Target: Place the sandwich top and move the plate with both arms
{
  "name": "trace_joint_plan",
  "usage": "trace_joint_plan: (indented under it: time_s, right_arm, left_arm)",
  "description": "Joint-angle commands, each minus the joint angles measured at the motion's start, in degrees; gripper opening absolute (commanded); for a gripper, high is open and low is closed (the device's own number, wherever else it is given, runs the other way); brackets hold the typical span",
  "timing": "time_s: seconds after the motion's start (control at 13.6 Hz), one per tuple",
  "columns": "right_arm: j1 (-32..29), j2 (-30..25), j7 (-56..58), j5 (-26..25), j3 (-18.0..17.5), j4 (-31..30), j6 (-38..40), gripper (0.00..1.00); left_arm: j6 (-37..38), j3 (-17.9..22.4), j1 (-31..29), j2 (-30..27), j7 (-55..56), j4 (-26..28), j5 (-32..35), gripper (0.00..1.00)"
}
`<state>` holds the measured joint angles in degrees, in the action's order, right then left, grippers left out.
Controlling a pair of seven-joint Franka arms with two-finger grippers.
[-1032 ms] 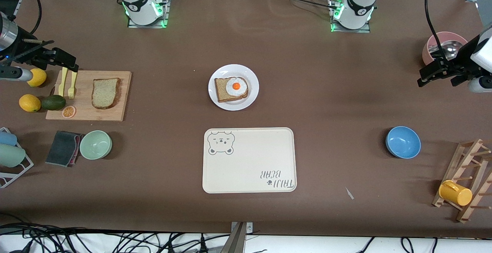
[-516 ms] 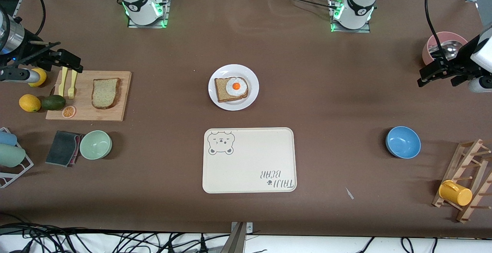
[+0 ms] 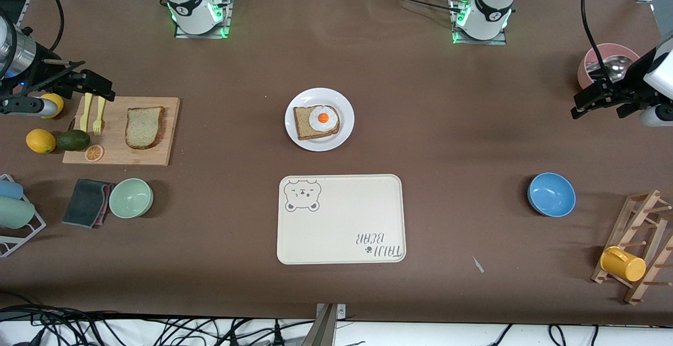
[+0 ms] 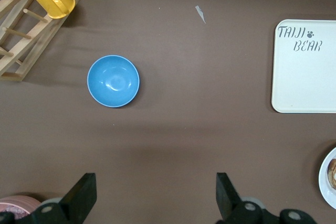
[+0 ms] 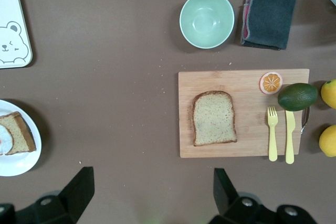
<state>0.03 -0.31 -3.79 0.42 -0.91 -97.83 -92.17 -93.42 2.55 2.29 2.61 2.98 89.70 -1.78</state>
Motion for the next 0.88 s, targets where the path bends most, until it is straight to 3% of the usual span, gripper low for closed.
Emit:
trace_joint_plan:
  time_s: [0.0,0.81]
  right_arm:
    - [0.1,0.2,0.3,-0.2,0.0,1.1,0.8,1.0]
    - [-0.1,2.3,0.9,-0.3,0.1,0.7,2.0,1.0]
  left_arm:
    - [1.2,0.0,0.3,0.3,0.6,-1.4,1.5,1.0]
    - [1.1,0.0,0.3,0.3,0.5,-1.4,1.4,1.0]
